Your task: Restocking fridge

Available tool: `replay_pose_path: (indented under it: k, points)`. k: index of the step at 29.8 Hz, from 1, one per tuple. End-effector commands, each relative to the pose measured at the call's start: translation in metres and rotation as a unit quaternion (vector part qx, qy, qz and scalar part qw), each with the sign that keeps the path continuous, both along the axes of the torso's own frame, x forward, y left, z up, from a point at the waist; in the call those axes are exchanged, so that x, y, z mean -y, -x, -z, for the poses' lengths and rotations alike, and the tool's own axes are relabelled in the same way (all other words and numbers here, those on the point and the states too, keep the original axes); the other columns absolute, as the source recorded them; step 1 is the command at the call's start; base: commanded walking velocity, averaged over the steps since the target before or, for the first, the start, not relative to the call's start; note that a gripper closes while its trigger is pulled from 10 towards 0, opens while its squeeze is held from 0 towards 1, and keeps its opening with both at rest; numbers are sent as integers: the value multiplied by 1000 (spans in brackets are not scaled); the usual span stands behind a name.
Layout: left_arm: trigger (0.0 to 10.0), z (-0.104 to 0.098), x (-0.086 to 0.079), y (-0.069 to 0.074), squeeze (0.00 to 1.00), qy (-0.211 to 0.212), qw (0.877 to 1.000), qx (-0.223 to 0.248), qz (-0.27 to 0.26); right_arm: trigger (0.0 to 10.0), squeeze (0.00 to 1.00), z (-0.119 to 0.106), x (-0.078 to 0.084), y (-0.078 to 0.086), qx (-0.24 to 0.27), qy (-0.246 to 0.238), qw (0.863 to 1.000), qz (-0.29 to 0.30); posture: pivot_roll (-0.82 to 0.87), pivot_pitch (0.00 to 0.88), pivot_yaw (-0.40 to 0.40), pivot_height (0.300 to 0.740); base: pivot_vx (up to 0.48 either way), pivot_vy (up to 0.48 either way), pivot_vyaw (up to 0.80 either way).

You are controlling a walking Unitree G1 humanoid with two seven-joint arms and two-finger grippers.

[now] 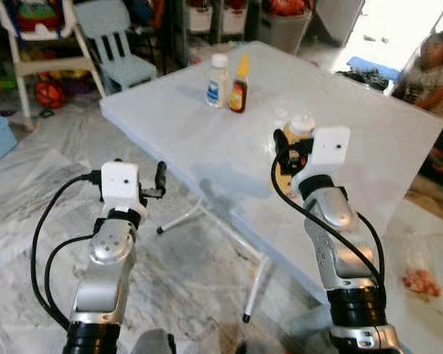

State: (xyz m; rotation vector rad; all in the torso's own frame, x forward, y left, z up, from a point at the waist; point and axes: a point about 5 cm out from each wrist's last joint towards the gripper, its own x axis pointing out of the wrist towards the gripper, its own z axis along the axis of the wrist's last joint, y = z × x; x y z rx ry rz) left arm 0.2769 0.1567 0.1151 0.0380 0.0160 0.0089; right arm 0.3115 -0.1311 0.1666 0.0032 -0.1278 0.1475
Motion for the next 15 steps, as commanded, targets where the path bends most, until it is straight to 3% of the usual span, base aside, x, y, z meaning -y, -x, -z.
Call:
replay_pose_path:
  k: [1,15]
  points:
    - [10000,-1,-4,-2,0,-8,1000,-2,-11,10000,0,-7,-2,1,18,4,1000,-6,22,0,-72,740,0,480,794]
    - [10000,6,-16,0,0,-13,996,-10,-82,10000,0,-8,-19,4,27,-4,998,-64,45,0,-84,740,0,480,794]
